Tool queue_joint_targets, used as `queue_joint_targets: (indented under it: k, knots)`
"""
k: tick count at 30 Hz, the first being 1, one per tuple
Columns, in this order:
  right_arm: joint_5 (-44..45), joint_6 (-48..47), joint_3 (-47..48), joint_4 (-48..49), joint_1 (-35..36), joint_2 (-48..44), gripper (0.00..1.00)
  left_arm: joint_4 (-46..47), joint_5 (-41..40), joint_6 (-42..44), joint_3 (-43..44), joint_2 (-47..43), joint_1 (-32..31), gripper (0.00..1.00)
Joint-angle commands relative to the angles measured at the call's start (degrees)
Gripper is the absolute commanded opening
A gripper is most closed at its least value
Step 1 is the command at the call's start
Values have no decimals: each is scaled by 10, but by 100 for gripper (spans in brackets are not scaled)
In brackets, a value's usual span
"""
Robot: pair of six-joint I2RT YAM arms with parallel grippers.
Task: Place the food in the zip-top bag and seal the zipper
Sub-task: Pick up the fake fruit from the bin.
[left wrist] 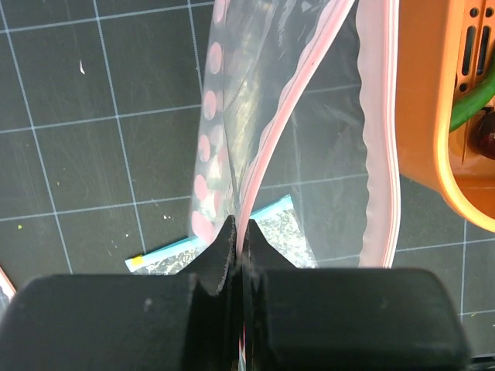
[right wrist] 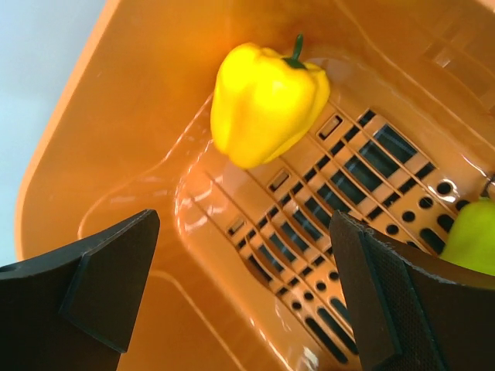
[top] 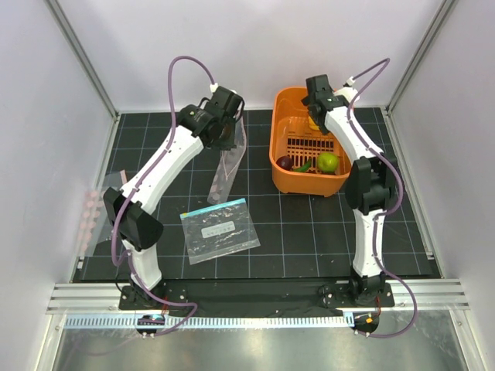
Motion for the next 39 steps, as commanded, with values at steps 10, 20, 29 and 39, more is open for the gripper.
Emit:
queue_joint_targets:
  k: [10,20,29,39]
  knots:
    - [51,122,39,76,-53,80,100,17,-4,-12,6,-34,0,0]
    - [24,151,106,72,-68,164,100,3,-11,-17,48,-5,0,0]
    - [5,74,85,114,-62,139,59,-4,-6,-19,57,1,0,0]
    - [-58,-53,-94,214,-38,-50,40,-23,-4,11,88,0,0,0]
